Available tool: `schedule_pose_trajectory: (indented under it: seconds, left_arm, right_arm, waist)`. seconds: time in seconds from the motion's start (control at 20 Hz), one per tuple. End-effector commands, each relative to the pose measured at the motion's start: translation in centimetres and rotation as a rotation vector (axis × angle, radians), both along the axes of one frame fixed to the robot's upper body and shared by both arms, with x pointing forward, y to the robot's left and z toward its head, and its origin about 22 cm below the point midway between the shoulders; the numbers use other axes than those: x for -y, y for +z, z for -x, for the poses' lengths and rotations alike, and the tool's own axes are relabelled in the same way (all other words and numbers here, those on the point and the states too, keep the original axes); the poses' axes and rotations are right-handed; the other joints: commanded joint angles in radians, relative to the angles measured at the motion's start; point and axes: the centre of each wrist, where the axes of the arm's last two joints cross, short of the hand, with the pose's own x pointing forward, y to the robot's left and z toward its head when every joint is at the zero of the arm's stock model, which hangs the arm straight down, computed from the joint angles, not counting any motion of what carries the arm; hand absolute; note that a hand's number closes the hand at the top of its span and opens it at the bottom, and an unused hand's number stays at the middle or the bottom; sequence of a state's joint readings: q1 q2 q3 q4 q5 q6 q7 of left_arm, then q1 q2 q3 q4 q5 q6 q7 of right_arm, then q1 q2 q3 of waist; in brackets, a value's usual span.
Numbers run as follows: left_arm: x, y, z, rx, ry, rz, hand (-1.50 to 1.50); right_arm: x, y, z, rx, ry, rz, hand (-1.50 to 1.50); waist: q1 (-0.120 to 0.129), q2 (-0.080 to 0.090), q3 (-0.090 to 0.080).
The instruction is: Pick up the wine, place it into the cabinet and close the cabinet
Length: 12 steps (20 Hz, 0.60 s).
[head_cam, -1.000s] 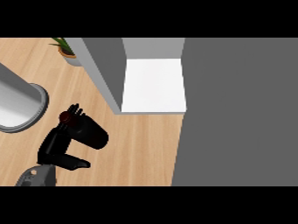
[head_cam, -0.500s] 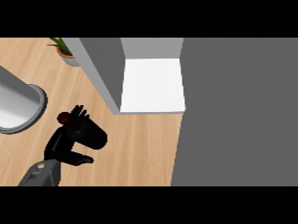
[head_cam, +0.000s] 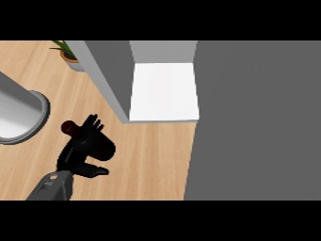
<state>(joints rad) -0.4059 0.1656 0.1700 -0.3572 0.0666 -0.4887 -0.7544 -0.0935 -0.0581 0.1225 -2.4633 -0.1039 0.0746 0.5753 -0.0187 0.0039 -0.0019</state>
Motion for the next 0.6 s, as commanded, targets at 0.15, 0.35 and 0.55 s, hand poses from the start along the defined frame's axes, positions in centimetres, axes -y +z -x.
schedule_pose_trajectory:
  seconds: [0.15,0.35,0.55]
  left_arm:
    - [0.5,0.3,-0.8,0.101,-0.026,0.073,-1.50]
    - [3.2,-0.1,-1.0,0.147,0.001,0.093,-1.50]
    - [3.4,0.5,-2.3,0.118,0.019,0.125,1.50]
  right_arm:
    - [1.9,1.1,0.8,0.001,0.020,-0.007,-1.50]
    - [0.1,0.7,0.6,0.014,0.024,-0.032,-1.50]
    - [-0.2,1.1,1.9,0.012,0.033,-0.025,-1.50]
  waist:
    - [0.005,-0.001,0.001]
    - [0.007,-0.001,0.000]
    - [-0.001,0.000,0.000]
